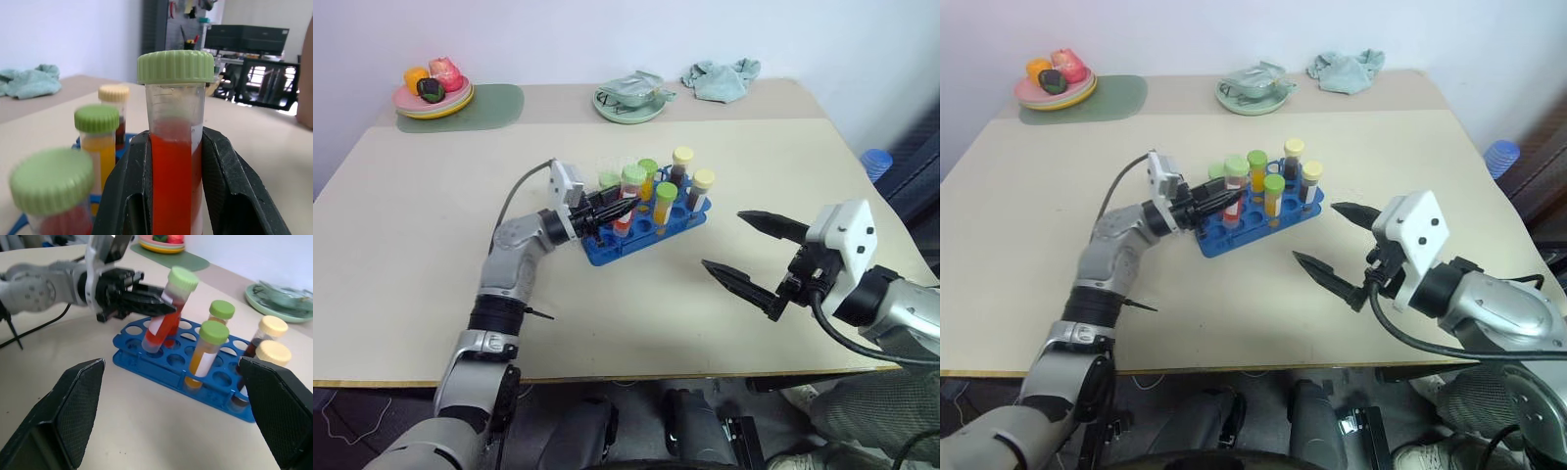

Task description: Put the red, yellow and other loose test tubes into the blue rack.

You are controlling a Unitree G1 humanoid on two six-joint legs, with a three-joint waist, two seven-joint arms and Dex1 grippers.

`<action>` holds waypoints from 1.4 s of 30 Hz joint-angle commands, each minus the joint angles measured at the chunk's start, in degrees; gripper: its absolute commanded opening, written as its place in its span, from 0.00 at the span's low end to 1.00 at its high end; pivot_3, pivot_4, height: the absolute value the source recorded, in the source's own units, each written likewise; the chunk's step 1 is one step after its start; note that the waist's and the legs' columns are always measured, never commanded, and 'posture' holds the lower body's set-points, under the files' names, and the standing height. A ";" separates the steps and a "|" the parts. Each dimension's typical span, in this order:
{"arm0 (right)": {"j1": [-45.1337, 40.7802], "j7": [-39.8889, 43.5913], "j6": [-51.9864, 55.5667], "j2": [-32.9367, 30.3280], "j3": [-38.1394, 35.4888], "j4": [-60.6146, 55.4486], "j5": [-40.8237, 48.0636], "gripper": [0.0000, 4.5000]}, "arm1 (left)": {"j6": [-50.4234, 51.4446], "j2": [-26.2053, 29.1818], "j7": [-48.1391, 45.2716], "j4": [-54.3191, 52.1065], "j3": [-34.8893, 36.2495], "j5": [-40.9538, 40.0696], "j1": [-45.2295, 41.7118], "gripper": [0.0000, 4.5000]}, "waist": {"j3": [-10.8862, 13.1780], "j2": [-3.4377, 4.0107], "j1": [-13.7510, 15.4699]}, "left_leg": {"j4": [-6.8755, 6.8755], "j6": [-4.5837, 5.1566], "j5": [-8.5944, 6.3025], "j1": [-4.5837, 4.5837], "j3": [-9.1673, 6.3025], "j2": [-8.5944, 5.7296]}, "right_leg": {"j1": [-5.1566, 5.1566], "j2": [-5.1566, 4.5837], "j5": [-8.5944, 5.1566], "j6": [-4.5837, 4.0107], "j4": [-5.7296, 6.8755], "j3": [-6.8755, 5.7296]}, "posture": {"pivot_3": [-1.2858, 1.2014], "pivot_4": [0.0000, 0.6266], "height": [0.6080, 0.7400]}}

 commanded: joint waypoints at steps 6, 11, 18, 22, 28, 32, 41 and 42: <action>7.87 -1.93 -2.03 0.47 -5.24 -3.78 2.01 1.00 | -9.23 -1.45 0.20 7.33 -0.21 2.65 -2.10 0.17 | -0.02 0.00 0.04 | 0.00 0.01 0.00 0.03 -0.02 0.00 | 0.07 0.01 0.02 0.04 -0.05 0.00 | 0.52 0.24 1.00; 14.44 -0.69 -3.47 1.08 -9.20 -4.49 1.85 1.00 | -10.27 -1.80 -0.82 7.73 -0.47 2.19 -1.32 0.17 | -0.05 0.02 0.06 | 0.00 0.02 -0.01 0.08 -0.02 0.01 | 0.13 0.02 0.03 0.06 -0.06 0.00 | 0.52 0.24 1.00; 17.86 0.29 -5.89 0.79 -11.27 -4.29 1.95 1.00 | -9.49 -2.32 -2.49 6.05 -1.00 1.62 -0.28 0.17 | -0.08 0.06 -0.02 | 0.01 0.11 -0.05 0.29 -0.01 0.01 | 0.45 0.06 0.11 0.20 -0.34 0.01 | 0.52 0.24 1.00; 17.88 0.34 -6.45 0.53 -11.06 -3.99 1.92 1.00 | -9.56 -2.34 -2.61 5.87 -1.08 1.75 -0.36 0.17 | -0.08 0.06 0.02 | 0.01 0.15 -0.08 0.28 -0.01 0.02 | 0.46 0.06 0.11 0.21 -0.39 0.01 | 0.52 0.24 1.00; 18.74 0.48 -6.95 0.52 -11.15 -3.92 1.87 1.00 | -10.66 -1.91 -1.91 7.37 -0.99 2.74 -0.78 0.17 | -0.08 0.06 0.04 | 0.00 0.16 -0.09 0.28 -0.01 0.02 | 0.47 0.06 0.11 0.21 -0.41 0.01 | 0.52 0.24 1.00; 19.87 0.37 -7.06 0.80 -11.48 -4.15 2.07 1.00 | -10.70 -1.56 -1.85 7.32 -0.99 2.90 -0.44 0.17 | -0.09 0.06 0.04 | 0.00 0.17 -0.09 0.28 -0.01 0.02 | 0.47 0.06 0.11 0.21 -0.42 0.01 | 0.52 0.24 1.00; 22.25 1.20 -7.98 1.25 -13.30 -3.56 2.36 1.00 | -10.54 -0.97 -1.93 6.45 -0.78 2.52 0.29 0.17 | -0.09 0.06 0.00 | 0.00 0.17 -0.09 0.29 -0.01 0.02 | 0.47 0.06 0.11 0.21 -0.43 0.01 | 0.52 0.24 1.00; 22.46 1.37 -8.18 1.32 -13.42 -3.45 2.30 1.00 | -10.74 -0.93 -2.13 6.36 -0.90 2.57 0.45 0.17 | -0.09 0.06 0.01 | 0.00 0.17 -0.09 0.29 -0.01 0.02 | 0.47 0.06 0.11 0.21 -0.43 0.01 | 0.52 0.24 1.00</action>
